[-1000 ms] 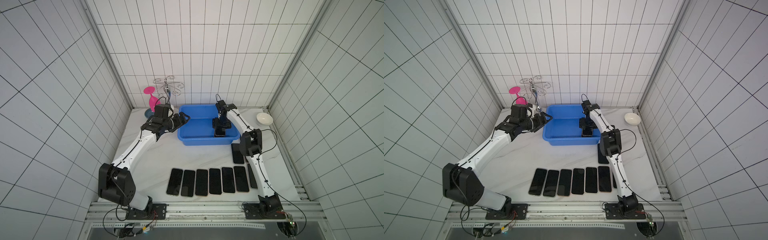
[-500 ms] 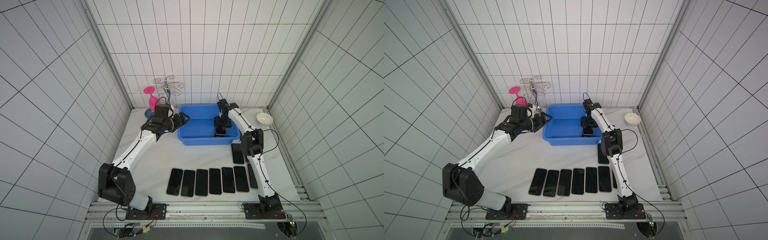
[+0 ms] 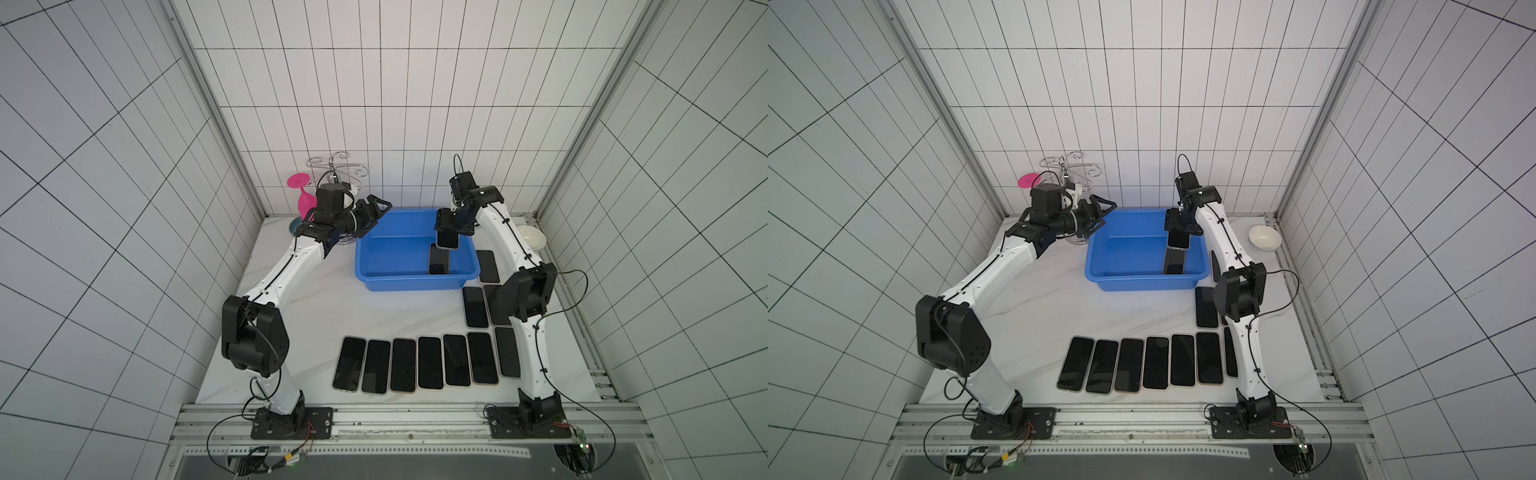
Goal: Take the phone out of the storage box
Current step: Pick up the phone from the storage box.
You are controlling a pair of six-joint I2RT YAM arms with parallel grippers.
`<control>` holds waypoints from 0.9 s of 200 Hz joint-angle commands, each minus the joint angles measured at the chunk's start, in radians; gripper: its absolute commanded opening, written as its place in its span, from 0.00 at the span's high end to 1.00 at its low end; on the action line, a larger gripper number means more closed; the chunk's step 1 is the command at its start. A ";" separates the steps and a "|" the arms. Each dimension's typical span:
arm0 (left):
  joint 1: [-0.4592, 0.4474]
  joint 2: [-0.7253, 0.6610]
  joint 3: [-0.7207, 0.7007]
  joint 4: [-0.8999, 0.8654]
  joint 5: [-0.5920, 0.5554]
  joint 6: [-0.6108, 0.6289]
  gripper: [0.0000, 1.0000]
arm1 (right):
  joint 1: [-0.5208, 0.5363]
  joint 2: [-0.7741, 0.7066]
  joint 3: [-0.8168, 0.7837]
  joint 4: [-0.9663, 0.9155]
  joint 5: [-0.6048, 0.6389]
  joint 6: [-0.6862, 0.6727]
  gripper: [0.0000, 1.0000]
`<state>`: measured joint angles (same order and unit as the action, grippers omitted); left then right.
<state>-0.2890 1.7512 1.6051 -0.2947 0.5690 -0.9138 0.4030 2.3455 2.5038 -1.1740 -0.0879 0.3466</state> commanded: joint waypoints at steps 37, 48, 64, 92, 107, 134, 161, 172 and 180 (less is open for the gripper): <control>-0.052 0.168 0.197 -0.071 0.061 -0.066 0.11 | 0.003 -0.091 -0.065 -0.010 -0.141 -0.043 0.68; -0.055 0.205 0.244 -0.122 0.083 -0.050 0.12 | 0.004 -0.128 -0.098 -0.005 -0.180 -0.044 0.68; -0.061 0.254 0.288 -0.149 0.113 -0.060 0.14 | 0.012 -0.176 -0.150 0.004 -0.231 -0.043 0.68; -0.083 0.292 0.316 -0.133 0.141 -0.080 0.16 | 0.023 -0.234 -0.214 0.000 -0.281 -0.037 0.69; -0.092 0.309 0.316 -0.149 0.149 -0.079 0.18 | 0.028 -0.258 -0.227 0.000 -0.302 -0.034 0.69; -0.114 0.323 0.317 -0.152 0.159 -0.078 0.17 | 0.042 -0.276 -0.240 -0.009 -0.354 -0.015 0.70; -0.124 0.333 0.329 -0.150 0.158 -0.081 0.17 | 0.082 -0.280 -0.246 -0.021 -0.360 -0.020 0.71; -0.124 0.333 0.328 -0.162 0.152 -0.073 0.17 | 0.096 -0.281 -0.247 -0.022 -0.364 -0.019 0.71; -0.124 0.332 0.322 -0.163 0.152 -0.068 0.17 | 0.107 -0.282 -0.248 -0.024 -0.365 -0.018 0.71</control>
<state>-0.4164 2.0663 1.9034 -0.4492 0.7124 -0.9981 0.4717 2.0998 2.2738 -1.1881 -0.4095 0.3248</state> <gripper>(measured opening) 0.834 0.778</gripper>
